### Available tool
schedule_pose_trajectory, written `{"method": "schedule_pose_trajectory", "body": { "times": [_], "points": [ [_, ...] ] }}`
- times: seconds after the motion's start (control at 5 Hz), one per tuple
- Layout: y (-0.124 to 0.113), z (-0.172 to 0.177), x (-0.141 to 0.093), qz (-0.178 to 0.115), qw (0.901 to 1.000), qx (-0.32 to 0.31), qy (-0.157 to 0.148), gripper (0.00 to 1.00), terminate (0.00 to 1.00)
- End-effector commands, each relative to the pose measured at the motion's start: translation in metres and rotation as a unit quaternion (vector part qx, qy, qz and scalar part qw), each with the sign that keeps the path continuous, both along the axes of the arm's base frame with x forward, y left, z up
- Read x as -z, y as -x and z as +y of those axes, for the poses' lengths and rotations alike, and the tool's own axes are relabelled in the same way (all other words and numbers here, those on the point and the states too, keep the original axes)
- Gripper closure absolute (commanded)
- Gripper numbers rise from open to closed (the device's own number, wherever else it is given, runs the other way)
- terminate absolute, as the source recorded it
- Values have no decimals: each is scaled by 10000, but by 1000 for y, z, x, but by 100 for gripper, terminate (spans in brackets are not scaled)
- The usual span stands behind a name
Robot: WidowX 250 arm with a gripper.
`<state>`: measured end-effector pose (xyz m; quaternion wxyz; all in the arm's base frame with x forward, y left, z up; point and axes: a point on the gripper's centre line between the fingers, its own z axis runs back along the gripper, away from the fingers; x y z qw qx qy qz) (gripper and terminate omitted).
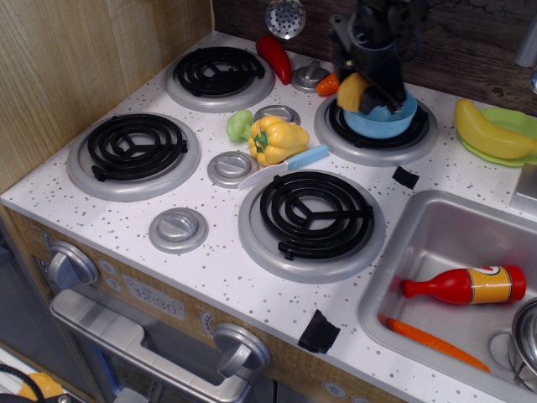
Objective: Put corn into bowl
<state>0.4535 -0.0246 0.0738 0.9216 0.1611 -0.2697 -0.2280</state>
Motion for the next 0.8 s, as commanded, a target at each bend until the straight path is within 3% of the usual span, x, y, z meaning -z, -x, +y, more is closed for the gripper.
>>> {"method": "schedule_pose_trajectory", "body": {
  "times": [0.0, 0.4, 0.6],
  "points": [
    [-22, -2, -22, -512, 9986, 159, -37, 0, 0],
    [-22, -2, -22, -512, 9986, 159, -37, 0, 0],
    [-22, -2, -22, -512, 9986, 159, -37, 0, 100]
  ]
}}
